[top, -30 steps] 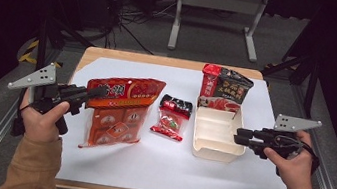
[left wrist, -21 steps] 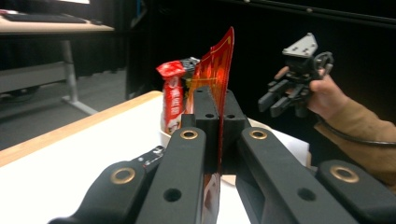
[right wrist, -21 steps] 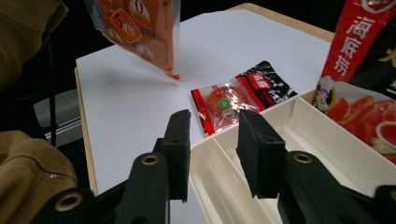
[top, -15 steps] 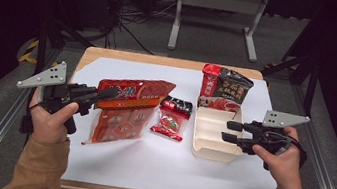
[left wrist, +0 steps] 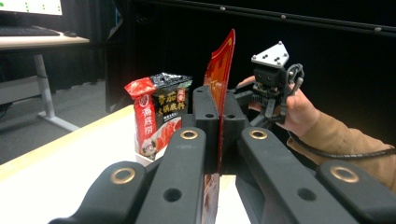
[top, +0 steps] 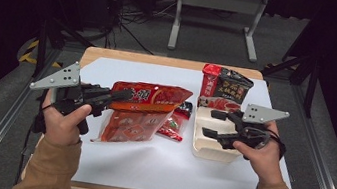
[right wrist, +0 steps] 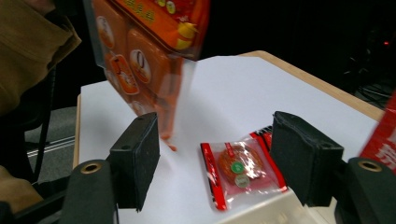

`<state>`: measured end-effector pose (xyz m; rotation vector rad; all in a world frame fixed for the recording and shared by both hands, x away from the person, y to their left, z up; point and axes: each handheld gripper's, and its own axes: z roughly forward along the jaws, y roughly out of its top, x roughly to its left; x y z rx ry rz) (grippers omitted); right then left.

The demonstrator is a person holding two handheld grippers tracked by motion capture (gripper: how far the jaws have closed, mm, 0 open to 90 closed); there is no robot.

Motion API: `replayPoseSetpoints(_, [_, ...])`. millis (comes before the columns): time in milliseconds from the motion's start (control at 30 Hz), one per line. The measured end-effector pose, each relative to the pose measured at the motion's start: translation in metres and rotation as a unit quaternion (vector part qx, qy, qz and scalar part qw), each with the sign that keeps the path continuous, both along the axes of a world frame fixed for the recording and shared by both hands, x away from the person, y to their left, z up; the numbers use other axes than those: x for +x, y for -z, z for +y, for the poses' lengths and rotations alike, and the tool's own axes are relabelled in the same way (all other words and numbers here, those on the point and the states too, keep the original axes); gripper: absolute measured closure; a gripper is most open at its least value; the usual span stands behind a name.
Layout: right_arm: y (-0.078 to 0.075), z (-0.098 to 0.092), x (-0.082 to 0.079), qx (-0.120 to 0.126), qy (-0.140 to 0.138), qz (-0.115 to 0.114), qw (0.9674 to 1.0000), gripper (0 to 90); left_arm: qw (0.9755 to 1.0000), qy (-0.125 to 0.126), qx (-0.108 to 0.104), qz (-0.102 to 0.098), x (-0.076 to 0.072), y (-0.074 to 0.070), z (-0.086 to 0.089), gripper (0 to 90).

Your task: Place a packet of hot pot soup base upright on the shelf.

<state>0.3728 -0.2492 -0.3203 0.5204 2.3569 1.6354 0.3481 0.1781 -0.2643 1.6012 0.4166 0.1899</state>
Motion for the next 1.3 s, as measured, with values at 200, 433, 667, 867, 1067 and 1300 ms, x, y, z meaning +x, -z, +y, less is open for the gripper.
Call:
replayPoseSetpoints(200, [0.007,0.027,0.007,0.0,-0.021,0.002,0.9998,31.8,1.0,0.006,0.002,0.003,0.005,0.003,-0.01,90.0])
replayPoseSetpoints(433, [0.017,0.046,0.01,-0.009,-0.029,0.006,0.9995,30.8,0.9999,0.0,0.013,0.004,0.001,0.004,-0.02,90.0])
replayPoseSetpoints(667, [0.028,0.059,0.011,-0.017,-0.042,0.008,0.999,30.4,0.9999,0.012,0.008,0.004,0.0,0.005,-0.027,90.0])
replayPoseSetpoints(867, [0.033,0.068,0.012,-0.019,-0.046,0.002,0.9988,30.4,0.9998,0.017,0.008,0.001,0.0,0.006,-0.031,90.0])
replayPoseSetpoints(1067, [0.036,0.077,0.01,-0.023,-0.052,-0.007,0.9983,30.4,0.9998,0.019,0.009,0.001,-0.003,0.005,-0.032,90.0])
replayPoseSetpoints(1300, [0.043,0.092,0.008,-0.033,-0.068,-0.013,0.997,28.7,0.9996,0.027,0.005,-0.007,-0.005,0.004,-0.035,90.0])
